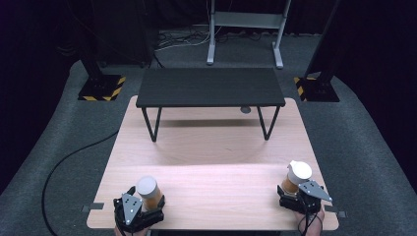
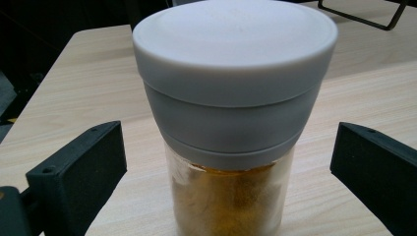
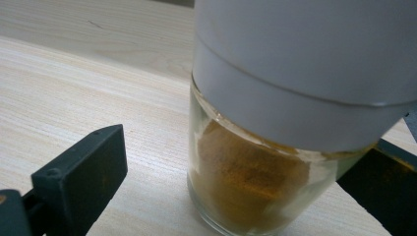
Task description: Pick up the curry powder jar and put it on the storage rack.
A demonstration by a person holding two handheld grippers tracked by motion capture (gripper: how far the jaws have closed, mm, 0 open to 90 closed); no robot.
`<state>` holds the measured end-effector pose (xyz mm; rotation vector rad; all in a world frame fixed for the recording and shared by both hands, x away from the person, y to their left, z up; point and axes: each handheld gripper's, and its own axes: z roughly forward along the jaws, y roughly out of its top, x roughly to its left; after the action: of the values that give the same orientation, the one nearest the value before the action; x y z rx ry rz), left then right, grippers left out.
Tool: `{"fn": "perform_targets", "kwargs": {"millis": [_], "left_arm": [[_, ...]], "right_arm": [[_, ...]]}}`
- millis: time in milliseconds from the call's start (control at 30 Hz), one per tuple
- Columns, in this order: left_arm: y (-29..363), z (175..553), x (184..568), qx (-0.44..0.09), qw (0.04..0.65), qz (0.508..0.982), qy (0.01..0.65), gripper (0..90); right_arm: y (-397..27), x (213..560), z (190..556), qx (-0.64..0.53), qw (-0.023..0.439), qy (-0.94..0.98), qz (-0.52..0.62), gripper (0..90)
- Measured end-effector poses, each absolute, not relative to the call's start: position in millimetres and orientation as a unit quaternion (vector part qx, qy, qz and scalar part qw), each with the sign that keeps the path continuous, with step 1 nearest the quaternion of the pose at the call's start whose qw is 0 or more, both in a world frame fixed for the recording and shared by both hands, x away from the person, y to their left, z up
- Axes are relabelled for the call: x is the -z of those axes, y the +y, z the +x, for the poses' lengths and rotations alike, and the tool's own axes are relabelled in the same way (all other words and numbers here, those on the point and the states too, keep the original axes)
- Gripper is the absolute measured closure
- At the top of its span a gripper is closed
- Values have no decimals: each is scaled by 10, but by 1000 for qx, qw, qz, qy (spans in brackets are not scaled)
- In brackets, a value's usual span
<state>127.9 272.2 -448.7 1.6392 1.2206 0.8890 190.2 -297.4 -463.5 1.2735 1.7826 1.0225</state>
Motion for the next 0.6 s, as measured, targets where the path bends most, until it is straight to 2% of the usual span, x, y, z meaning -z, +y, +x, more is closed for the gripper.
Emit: {"fn": "perform_targets", "kwargs": {"millis": [600], "left_arm": [[2728, 1309, 4476, -368, 447, 653, 489, 1]], "right_arm": [[-2973, 4645, 1891, -397, 357, 687, 493, 0]]}}
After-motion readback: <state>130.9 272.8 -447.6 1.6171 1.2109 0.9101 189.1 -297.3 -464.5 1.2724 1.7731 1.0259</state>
